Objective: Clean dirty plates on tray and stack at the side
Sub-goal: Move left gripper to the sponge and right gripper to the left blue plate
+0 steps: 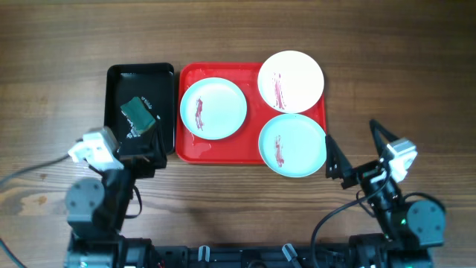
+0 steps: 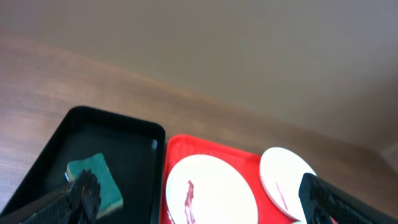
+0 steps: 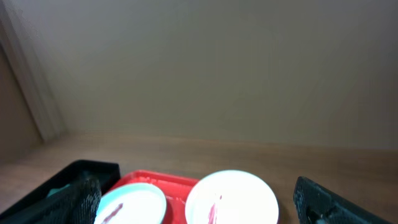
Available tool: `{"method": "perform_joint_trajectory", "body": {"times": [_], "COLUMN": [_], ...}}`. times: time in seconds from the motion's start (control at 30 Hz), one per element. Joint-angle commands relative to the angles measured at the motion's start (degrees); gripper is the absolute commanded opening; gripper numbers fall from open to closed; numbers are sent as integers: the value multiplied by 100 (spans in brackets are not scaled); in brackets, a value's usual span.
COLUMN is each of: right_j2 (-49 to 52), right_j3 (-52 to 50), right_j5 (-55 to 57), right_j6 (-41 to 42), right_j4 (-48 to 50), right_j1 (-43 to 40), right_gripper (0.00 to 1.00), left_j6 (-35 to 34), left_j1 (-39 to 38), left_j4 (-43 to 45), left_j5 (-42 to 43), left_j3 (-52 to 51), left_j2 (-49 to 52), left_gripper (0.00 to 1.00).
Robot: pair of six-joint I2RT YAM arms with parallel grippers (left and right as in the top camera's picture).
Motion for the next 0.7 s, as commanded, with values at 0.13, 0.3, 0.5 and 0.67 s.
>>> {"method": "perform_joint_trajectory", "body": {"times": [0.13,0.3,0.5,0.67], "right_j2": [1657,2964,4837,5622], "right_j3": [1904,3314,5300,5646], "right_j5": [-415,-452,-579,-1453], "right_j6": [-398,-400,-356,-144], "right_j4": [-951,-2321,-4398,-4291], "right_j1": [39,39,39,39], "right_gripper": [100,100,100,100], "left_j6": [35,262,315,293], "left_j1": [-20,-20,-20,-15], "left_j4": [-1801,-3215,-4728,-4717], "left_j5": [-61,-105,-57,-11], "left_j3": [2378,3788,5493,5622], "left_j2": [1856,3093,4588,5038], "left_gripper": [100,100,100,100]}}
